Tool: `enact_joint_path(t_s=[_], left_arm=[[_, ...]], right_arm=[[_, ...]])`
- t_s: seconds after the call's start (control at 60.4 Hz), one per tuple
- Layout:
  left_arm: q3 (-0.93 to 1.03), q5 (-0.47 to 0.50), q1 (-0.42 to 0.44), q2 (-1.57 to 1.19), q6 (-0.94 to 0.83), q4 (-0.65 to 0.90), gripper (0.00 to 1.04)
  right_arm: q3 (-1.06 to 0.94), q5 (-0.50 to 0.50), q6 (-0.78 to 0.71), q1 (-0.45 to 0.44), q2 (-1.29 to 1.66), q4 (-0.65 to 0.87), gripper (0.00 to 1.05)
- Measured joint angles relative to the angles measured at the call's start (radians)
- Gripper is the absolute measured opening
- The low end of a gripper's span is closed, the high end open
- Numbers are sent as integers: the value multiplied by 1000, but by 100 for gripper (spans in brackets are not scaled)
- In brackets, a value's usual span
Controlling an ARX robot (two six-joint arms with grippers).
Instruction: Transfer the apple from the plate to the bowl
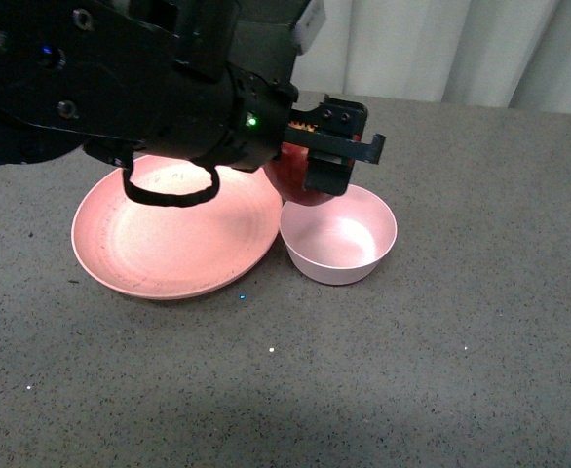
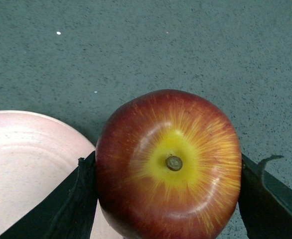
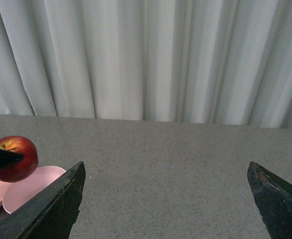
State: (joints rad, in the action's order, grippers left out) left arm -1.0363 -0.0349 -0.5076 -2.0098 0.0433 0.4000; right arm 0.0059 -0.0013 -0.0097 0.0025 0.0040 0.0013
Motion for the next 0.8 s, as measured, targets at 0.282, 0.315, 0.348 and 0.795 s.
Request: enact_joint_path(t_s=[0.282, 0.315, 0.348, 0.795], left_arm=[[-37, 16, -38, -96, 16, 5, 69], [-47, 17, -40, -108, 19, 4, 69], [-55, 19, -43, -119, 19, 4, 69], [-69, 53, -72, -174, 3, -1, 72]], right_arm=[[0, 0, 0, 0, 0, 0, 95], [0, 0, 0, 0, 0, 0, 95], [0, 0, 0, 0, 0, 0, 95], [0, 0, 0, 0, 0, 0, 95]])
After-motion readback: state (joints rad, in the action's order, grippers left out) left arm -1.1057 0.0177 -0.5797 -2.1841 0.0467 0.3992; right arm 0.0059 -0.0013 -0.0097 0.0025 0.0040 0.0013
